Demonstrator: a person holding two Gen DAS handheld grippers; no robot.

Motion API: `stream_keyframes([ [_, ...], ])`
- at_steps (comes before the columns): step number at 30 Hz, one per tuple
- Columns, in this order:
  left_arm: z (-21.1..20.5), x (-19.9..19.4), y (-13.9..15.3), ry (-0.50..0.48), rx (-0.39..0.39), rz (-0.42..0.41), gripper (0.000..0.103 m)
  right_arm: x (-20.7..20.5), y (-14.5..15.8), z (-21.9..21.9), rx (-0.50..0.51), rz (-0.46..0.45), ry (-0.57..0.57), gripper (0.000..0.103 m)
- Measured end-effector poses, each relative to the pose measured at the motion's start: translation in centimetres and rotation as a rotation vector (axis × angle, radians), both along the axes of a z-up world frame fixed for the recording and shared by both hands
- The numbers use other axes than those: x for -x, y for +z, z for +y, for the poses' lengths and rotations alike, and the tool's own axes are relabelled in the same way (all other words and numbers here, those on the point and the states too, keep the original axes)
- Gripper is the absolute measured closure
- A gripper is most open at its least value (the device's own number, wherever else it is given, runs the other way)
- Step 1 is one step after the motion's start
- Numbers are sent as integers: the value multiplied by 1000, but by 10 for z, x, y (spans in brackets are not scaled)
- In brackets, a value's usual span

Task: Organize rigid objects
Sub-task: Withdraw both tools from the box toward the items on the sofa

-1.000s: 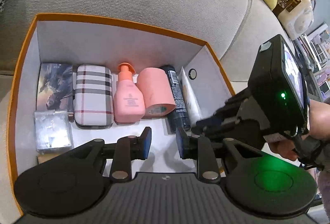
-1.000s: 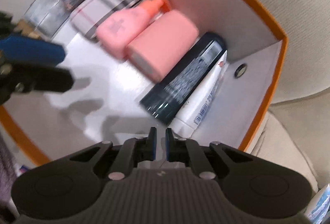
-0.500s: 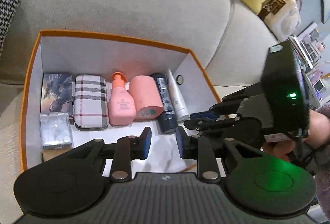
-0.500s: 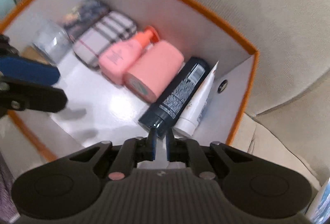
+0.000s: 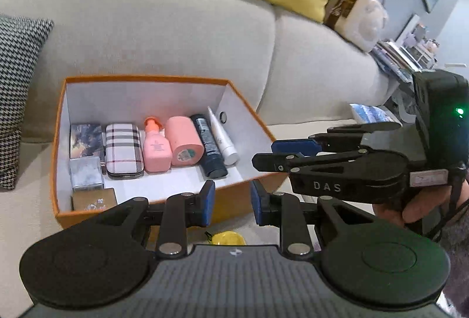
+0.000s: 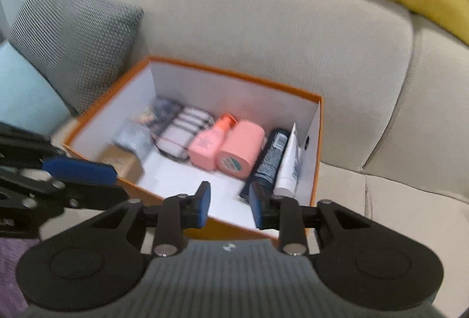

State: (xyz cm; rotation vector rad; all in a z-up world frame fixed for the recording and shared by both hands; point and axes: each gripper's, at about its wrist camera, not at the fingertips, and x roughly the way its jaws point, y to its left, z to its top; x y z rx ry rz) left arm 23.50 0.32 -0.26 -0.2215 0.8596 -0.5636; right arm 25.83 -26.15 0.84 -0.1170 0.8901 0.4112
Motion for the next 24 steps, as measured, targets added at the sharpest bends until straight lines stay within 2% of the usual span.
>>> stream_keyframes([
  [3,-1,21,-1,-20,5,-14,74,31,1,-3,-43,-35,-33,61],
  [6,-1,39,-13,-33,-15,13,74,63,-12,-4,-80,-11,-62,61],
  [8,-1,51,-26,-41,-56,50,74,83,-27,-2,-66,13,-80,61],
  [11,2,68,-46,-68,-64,105,66,110,-53,1,-45,67,-82,61],
  [14,7,82,-62,-95,-78,160,64,131,-70,3,-10,100,-64,61],
  [18,8,97,-82,-112,-114,238,55,150,-83,-1,15,123,-96,61],
  [21,-3,102,-95,-144,-149,273,49,155,-89,-12,-27,148,-145,61],
  [24,-16,100,-109,-168,-162,307,48,158,-92,-15,-60,145,-153,60],
])
